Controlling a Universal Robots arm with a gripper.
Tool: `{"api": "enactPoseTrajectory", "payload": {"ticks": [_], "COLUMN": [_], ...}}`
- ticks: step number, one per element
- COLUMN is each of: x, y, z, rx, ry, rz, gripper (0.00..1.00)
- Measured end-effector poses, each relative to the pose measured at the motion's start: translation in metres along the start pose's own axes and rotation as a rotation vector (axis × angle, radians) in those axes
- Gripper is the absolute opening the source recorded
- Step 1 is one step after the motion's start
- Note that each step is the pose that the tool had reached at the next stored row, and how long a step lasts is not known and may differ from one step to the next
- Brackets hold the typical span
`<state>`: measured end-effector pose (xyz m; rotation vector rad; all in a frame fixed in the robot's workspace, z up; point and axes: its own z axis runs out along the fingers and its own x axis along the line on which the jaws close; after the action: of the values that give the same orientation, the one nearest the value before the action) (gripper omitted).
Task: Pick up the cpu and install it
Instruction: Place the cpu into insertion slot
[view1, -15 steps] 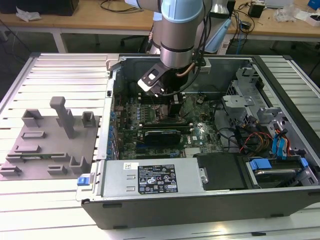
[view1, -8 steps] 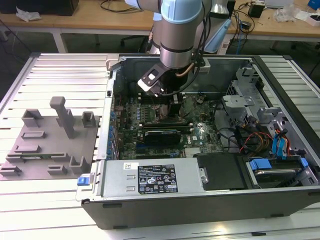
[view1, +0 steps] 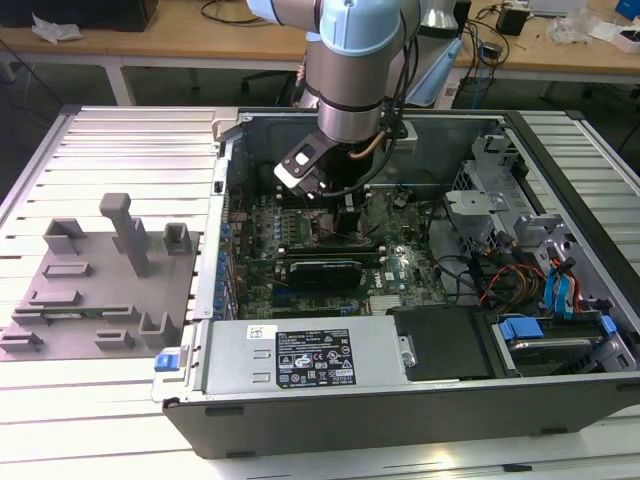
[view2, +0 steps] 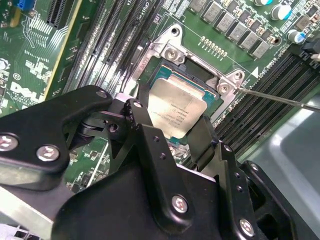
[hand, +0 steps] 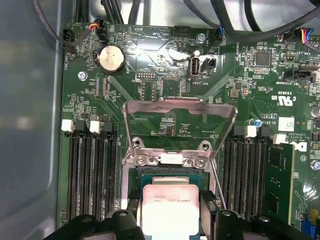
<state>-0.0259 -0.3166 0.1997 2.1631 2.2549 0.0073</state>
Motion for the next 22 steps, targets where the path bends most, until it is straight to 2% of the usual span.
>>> {"api": "enactPoseTrajectory", "payload": {"ticks": [6,11,22], "x": [0.0000,0.0000,0.0000], "y": [0.0000,0.0000,0.0015], "z": [0.0003,0.0006,0.0006], "rx": [0.0000,0.0005,0.0004], "ry": [-0.0002,-0.0011,-0.0009], "rz": [0.002,0.062,0.051], "gripper": [0.55,0.55,0.55]}}
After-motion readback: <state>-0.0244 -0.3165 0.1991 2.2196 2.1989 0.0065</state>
